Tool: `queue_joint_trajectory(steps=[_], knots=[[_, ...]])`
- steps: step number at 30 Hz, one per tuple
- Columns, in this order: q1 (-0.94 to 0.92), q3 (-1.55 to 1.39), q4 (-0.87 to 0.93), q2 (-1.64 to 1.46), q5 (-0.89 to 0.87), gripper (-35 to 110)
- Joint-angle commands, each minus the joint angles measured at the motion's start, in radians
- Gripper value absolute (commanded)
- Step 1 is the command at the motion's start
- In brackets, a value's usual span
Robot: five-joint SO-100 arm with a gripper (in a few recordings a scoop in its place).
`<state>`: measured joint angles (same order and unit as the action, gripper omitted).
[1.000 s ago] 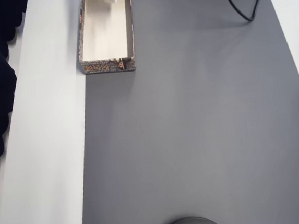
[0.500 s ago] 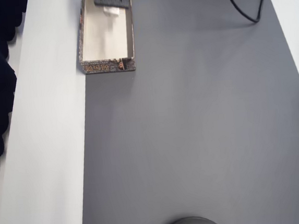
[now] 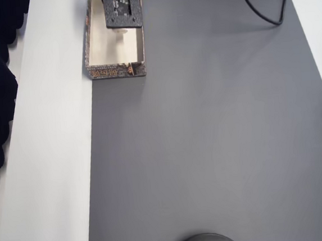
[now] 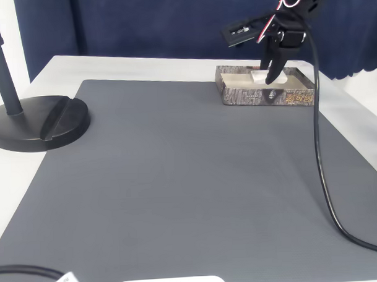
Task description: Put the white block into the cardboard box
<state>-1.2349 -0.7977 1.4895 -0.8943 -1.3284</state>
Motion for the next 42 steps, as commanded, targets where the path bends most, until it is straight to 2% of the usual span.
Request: queue_joint_trajectory(steps=[1,24,42], knots=[[0.008,0.071,-0.018,-0.008,-0.012,-2],[-0.015,0.02,-0.109,0.018,-0.051,-2],[0.028,-0.089,-0.189,-0.006,0.011,-1]])
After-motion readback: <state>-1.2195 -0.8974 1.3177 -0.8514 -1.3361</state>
